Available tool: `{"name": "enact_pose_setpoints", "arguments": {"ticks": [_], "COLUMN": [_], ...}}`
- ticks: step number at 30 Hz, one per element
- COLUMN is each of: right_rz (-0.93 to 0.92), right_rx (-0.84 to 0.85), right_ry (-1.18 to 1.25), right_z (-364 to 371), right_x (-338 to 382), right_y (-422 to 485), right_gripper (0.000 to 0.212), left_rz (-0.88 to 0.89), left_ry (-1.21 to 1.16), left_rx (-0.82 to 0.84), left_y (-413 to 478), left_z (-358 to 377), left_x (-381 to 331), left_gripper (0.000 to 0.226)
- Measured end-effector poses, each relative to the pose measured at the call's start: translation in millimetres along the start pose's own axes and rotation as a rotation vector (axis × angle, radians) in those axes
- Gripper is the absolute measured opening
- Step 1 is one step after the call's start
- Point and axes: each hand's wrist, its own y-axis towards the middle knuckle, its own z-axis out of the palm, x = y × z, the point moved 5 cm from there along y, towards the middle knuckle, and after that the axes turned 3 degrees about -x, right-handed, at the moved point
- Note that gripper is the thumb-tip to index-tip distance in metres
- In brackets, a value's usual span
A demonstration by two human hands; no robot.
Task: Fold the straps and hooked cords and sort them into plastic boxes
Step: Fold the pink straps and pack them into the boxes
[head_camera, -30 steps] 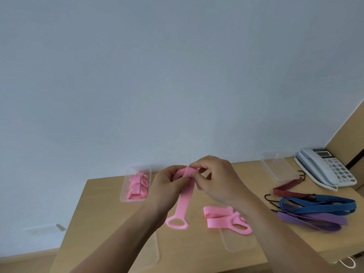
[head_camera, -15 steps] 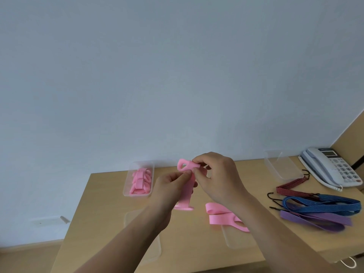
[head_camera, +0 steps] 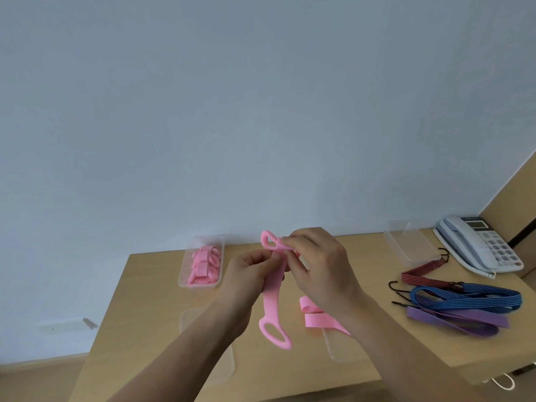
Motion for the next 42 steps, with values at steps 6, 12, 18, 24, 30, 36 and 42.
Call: {"name": "enact_pose_setpoints", "arguments": {"ticks": [6, 12, 18, 24, 30, 36, 42], "right_rz": [0.014, 0.103, 0.292, 0.359, 0.353, 0.238, 0.154], "right_rx": [-0.033, 0.015, 0.369, 0.415, 0.282, 0.169, 0.107], "right_ry": [0.036, 0.085, 0.202, 0.202, 0.207, 0.155, 0.153], "right_z": [1, -5, 6, 7, 2, 5, 8], "right_x": [2, -2, -11, -10, -5, -1, 5], "right_y": [-11, -7, -2, -3, -1, -10, -15], "right_gripper": [0.014, 0.014, 0.012, 0.018, 0.005, 0.017, 0.028], "left_rz": [0.002, 0.006, 0.021, -0.046, -0.093, -0.279, -0.166], "left_ry": [-0.131, -0.067, -0.035, 0.011, 0.086, -0.230, -0.186], "left_rx": [0.049, 0.034, 0.075, 0.034, -0.043, -0.079, 0.012], "left_y": [2, 2, -4, -6, -8, -8, -2], "left_z": [-1, -2, 0, -10, -15, -16, -16], "left_x": [5, 11, 8, 14, 16, 19, 18], "left_gripper": [0.042, 0.017, 0.022, 0.015, 0.021, 0.038, 0.045]}}
